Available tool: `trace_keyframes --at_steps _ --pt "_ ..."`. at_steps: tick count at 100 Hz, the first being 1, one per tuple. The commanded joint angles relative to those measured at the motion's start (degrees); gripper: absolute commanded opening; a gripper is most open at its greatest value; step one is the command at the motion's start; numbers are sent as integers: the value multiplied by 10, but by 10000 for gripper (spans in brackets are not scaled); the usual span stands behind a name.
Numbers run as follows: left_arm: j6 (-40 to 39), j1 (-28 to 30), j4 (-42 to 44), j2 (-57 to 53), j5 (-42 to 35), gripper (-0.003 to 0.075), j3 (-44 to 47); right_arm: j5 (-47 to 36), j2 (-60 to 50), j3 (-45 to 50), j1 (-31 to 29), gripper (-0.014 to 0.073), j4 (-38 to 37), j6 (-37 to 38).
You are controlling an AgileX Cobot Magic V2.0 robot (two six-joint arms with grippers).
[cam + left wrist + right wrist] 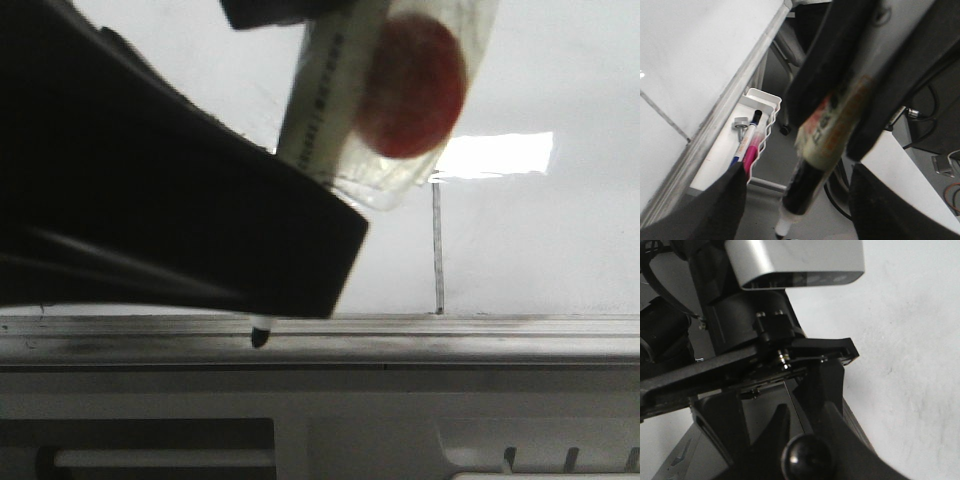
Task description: Write number 9 on whiteboard
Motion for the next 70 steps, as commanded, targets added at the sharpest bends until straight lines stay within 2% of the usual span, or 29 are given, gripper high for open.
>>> trace_keyframes --at_steps 1,13,23,30,46,70 --pt "3 2 -35 2 37 401 -22 -47 1 -22 2 -74 0 -5" --pt "3 2 -58 12 33 379 -23 -50 4 -22 3 -74 5 -5" --pt "3 2 -84 12 27 307 -23 -45 4 -22 3 -74 9 -5" --pt "3 2 -94 12 25 227 -23 -40 4 -22 3 -74 10 -5" --pt "3 2 -91 12 22 -22 -23 -34 4 -22 3 -74 15 -5" --pt "-1 2 -65 10 23 -18 -23 -28 4 -22 3 -74 16 -5"
